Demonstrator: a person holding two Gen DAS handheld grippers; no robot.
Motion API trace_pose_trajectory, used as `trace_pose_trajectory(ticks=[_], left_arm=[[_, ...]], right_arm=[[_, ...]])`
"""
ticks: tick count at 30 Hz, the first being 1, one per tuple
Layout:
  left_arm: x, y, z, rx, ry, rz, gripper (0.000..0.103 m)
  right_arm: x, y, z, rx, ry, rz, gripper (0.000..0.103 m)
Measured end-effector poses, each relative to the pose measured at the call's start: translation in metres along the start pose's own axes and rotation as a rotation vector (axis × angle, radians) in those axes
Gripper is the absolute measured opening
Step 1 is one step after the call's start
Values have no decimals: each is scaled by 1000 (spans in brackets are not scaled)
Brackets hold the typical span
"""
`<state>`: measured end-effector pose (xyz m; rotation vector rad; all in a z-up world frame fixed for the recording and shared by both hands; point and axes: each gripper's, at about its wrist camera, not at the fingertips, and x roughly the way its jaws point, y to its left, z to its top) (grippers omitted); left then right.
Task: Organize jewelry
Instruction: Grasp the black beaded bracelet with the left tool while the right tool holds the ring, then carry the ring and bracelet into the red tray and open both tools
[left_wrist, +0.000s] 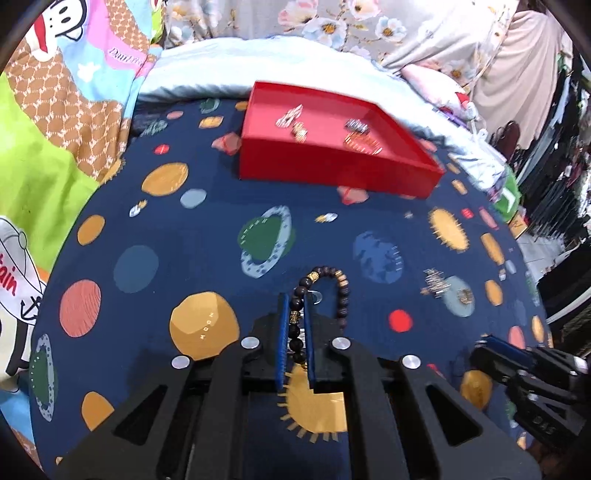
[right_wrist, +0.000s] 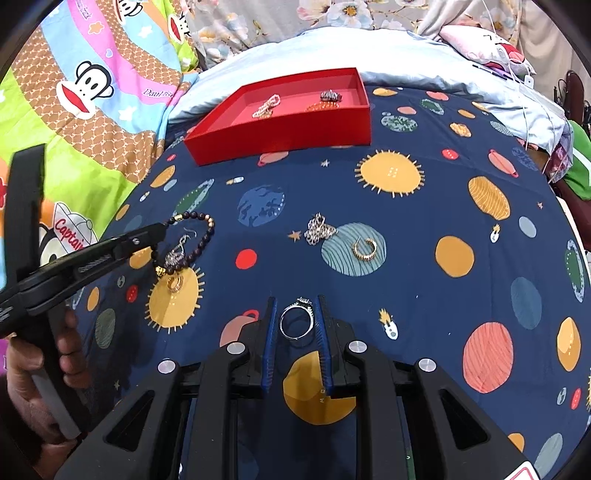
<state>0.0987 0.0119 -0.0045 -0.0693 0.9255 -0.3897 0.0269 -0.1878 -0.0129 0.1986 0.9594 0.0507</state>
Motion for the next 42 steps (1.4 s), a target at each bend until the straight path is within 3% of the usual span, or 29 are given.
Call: trace_pose_trajectory(ticks=[9,18,31,42], left_arm=[[-49,-31,16,33,-81,-112,7],[-75,-50,38,75,-151,-138,7],[-60,-52,101,95,-248,-87,7],[-18,-44,160,87,-282,-44,7]], right_arm=[[-20,1,14,-4,-64,12,18],[-32,1,33,-14,-119,26,18],[-25,-7,104,-36,-221,21,18],[22,-10,178,-36,-237,32,18]])
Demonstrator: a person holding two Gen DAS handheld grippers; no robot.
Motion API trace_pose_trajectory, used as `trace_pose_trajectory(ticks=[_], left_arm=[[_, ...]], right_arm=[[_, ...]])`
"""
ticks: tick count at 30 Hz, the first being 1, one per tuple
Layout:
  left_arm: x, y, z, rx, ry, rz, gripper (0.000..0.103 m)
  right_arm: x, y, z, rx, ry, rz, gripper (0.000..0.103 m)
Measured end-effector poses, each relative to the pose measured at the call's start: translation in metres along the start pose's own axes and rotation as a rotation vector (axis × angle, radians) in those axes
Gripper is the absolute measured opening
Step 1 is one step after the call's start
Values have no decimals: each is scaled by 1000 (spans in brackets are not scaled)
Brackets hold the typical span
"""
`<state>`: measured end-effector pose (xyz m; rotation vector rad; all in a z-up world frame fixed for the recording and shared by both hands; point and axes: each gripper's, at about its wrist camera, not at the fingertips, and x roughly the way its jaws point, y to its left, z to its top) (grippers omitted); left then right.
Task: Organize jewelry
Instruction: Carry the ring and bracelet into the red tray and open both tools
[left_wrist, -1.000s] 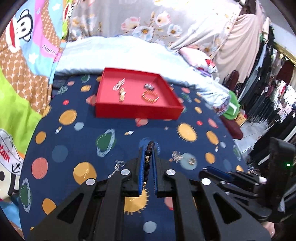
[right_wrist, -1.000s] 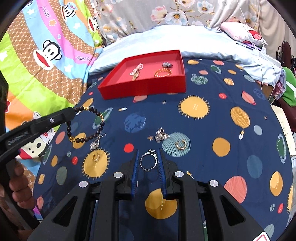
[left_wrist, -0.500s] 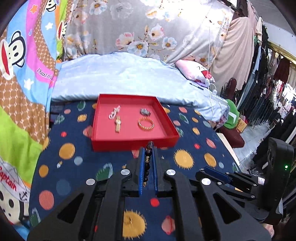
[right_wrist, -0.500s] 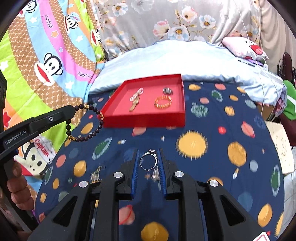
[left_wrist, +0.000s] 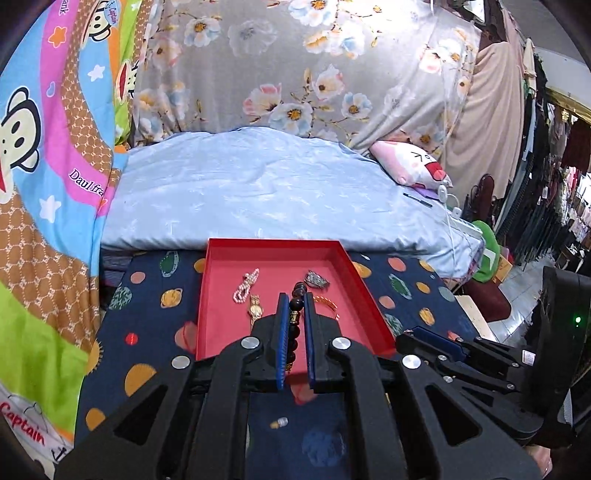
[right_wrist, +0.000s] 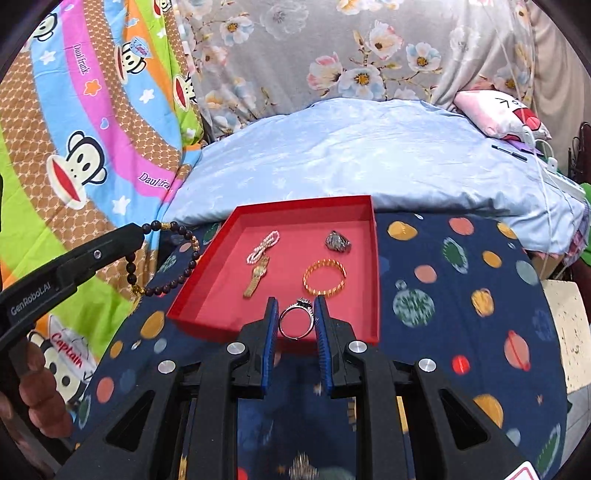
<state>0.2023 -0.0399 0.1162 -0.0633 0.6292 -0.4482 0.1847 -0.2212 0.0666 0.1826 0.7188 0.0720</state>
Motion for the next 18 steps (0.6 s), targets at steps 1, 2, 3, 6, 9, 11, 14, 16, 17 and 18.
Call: trace_pose_trajectory(ticks=[1,2,3,6,9,11,14,16,17,18], left_arm=[[6,1,1,-2,5,0,7],[11,3,2,-6,10,2,7],[19,6,3,-13,21,3,7],[36,10,0,-28,47,6,7],[51,15,-6,-40,77,9,7],[58,18,-10,-47,92,11,7],[68,21,-15,-56,111,13,7],[74,24,-18,-60,124,15,7],[78,25,-20,-62,133,17,7],[80,26,-22,-63,138,17,7]], right_arm=[[6,0,2,1,4,1,18],[13,-1,5,3,11,2,18],[20,-1,7,4,18,2,18],[36,-2,9,5,41,3,18],[54,-3,8,4,70,-2,18],[63,-5,7,6,85,-5,18],[74,-7,6,12,102,-8,18],[81,-8,5,16,113,-8,18],[84,-8,4,14,118,-8,18],[86,-7,4,13,121,-9,18]])
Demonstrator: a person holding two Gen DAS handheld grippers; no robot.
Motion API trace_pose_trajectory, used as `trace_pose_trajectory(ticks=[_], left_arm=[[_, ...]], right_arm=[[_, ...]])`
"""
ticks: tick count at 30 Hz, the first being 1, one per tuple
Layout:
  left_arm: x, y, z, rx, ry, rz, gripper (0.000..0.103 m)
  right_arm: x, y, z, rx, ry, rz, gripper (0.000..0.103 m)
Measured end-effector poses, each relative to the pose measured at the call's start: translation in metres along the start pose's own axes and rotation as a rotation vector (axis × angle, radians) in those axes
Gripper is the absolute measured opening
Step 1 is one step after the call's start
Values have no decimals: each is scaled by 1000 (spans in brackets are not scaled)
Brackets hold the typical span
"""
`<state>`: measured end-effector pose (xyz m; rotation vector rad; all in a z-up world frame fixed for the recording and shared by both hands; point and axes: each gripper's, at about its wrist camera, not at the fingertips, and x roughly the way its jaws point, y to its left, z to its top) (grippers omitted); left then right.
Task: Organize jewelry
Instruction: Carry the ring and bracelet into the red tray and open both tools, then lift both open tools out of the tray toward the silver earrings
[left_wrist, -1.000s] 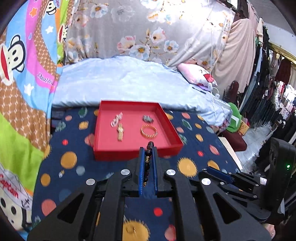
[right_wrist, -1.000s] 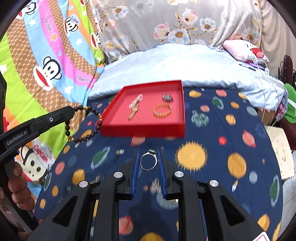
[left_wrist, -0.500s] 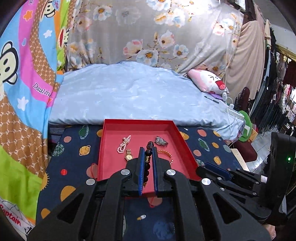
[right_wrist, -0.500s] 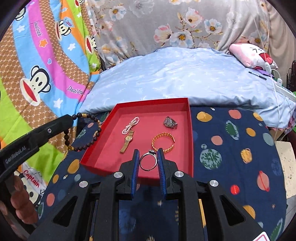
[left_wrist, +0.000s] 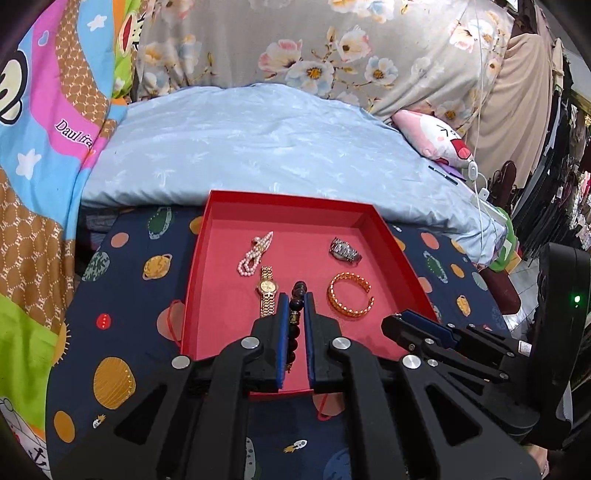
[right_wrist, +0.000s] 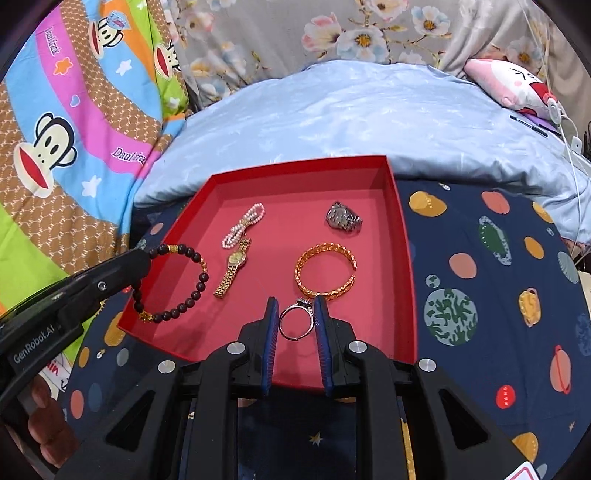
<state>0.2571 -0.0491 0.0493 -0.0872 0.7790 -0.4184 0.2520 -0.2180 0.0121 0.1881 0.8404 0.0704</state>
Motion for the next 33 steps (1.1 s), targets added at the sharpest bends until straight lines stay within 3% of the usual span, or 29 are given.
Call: trace_pose_trajectory(ticks=[5,6,7,9,20,33], left_arm=[[10,4,-3,-8,15,4,8],[11,5,-4,-11,11,19,12],[12,6,-5,-14,11,35,27],[11,9,-5,-21,3,62,40],[-36,17,-31,-11,-21,104,44],[-82,12,-103,-21,67,121,48]], right_arm=[[9,3,-1,-10,4,2,19],[8,3,-1,-11,1,-2,24],[8,3,-1,-11,-3,-9,27],[1,3,-2,-15,-20,-19,34],[-60,-12,-35,31,-49,-42,43],[-114,-28,-117,88,26,-89,43]])
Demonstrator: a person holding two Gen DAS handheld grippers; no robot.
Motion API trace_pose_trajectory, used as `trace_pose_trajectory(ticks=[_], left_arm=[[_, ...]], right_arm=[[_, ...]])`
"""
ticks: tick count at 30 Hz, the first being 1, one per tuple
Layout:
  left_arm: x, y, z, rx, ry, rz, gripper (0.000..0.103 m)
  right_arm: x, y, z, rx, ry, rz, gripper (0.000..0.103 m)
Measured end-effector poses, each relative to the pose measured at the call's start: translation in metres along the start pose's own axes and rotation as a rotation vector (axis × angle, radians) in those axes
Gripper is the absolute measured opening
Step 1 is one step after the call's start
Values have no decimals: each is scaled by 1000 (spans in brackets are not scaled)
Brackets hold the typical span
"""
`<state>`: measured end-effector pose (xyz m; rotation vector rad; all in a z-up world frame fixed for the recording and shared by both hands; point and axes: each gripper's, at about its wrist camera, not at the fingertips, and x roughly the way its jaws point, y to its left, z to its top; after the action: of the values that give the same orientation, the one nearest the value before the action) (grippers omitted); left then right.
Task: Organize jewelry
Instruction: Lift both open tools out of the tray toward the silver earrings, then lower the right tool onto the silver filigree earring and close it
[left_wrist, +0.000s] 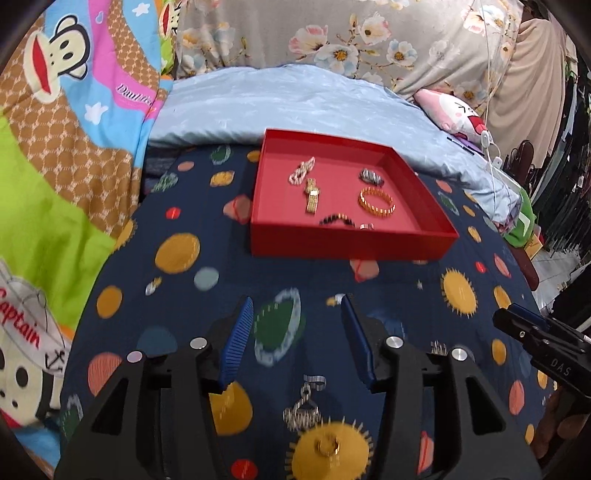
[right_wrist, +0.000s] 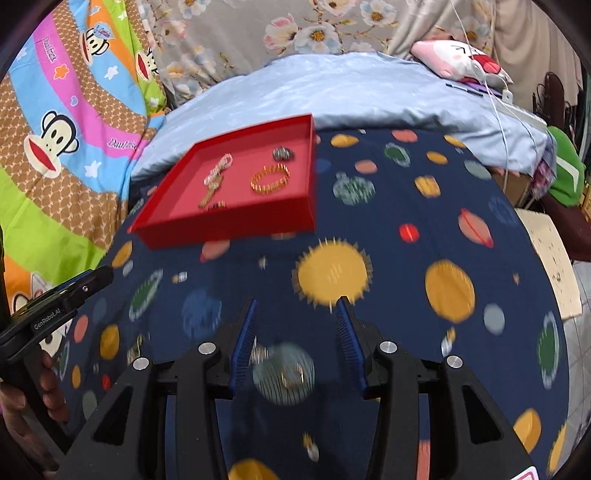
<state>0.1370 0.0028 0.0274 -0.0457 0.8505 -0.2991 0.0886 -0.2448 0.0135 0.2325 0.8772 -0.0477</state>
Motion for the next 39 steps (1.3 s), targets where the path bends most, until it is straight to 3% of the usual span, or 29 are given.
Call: trace_pose_trajectory(ticks=[16,31,39], left_arm=[[-15,8,-69,3,123,18,53],[8,-2,-71,9,150,12,53],[13,1,-69,6,157,12,52]], right_arm=[[-13,16,-56,-37,74,27,43],[24,36,-37,-73,81,47,43],[46,34,-25,-73,95,43,28]])
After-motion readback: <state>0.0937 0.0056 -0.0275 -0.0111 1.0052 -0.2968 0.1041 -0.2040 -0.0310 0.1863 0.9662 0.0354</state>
